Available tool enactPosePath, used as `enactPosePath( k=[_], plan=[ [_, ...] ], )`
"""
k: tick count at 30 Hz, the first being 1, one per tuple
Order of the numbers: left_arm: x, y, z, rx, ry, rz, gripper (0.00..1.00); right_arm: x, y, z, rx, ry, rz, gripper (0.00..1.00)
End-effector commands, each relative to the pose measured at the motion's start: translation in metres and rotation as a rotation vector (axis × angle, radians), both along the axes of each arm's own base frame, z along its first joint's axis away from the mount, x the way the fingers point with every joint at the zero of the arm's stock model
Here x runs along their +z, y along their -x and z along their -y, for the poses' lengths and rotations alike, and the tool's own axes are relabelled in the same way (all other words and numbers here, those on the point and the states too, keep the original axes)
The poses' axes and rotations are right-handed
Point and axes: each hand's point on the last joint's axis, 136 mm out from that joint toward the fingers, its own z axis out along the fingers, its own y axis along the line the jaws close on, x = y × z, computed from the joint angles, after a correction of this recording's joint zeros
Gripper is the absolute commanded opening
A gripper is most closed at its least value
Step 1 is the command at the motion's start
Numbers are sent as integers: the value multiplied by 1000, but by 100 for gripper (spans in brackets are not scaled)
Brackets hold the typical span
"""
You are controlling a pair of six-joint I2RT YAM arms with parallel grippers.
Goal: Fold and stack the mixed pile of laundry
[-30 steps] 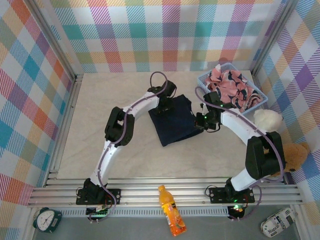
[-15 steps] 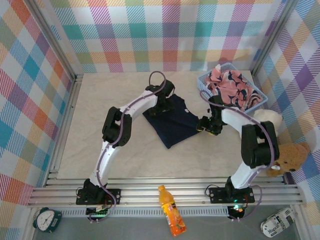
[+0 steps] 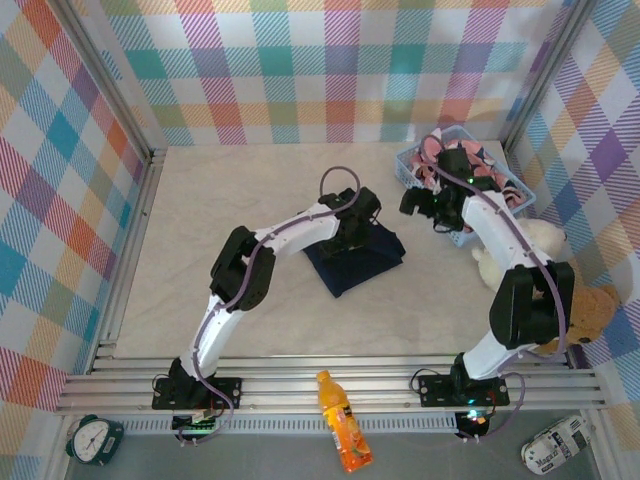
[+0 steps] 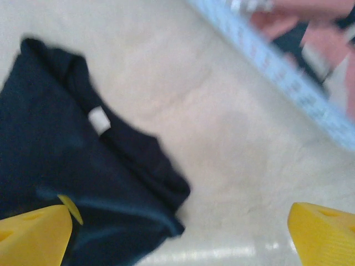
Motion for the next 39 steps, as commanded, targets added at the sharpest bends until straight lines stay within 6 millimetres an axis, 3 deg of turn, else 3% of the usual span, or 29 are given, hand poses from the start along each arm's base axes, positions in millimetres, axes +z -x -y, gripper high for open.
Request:
enactPosePath(
  k=[1, 4, 9, 14, 18, 23, 27, 33, 34, 35, 37, 39],
  plan=[
    [-28, -4, -28, 152, -18, -53, 95, 1, -16, 22, -61, 67, -24, 99],
    [-44, -7, -59, 213, -34, -106, 95, 1, -31, 34, -125, 75, -30, 99],
    [-53, -26, -144, 258, -119, -168, 95, -12, -50, 45, -179, 82, -65, 100],
    [-50, -32, -226, 353, -141, -218, 95, -21, -73, 57, -199, 126, -103, 100],
    [-44, -33, -279, 472, -118, -223, 95, -32, -97, 64, -215, 138, -115, 100],
    [-40, -46, -326, 584, -98, -212, 95, -53, -129, 75, -266, 114, -148, 99],
    [-36, -67, -351, 639, -68, -187, 96, -72, -152, 76, -289, 99, -150, 100],
    [-15, -104, -389, 686, -48, -102, 98, -106, -168, 69, -341, 22, -165, 100],
    [-10, -106, -397, 700, -50, -92, 98, -108, -171, 67, -339, 4, -162, 95],
    [-5, -108, -404, 713, -47, -87, 98, -108, -174, 63, -330, -25, -154, 82],
    [11, -115, -410, 712, -22, -60, 98, -100, -180, 58, -314, -74, -129, 39],
    [37, -123, -403, 670, 13, -8, 100, -76, -184, 56, -291, -88, -77, 0]
  ],
)
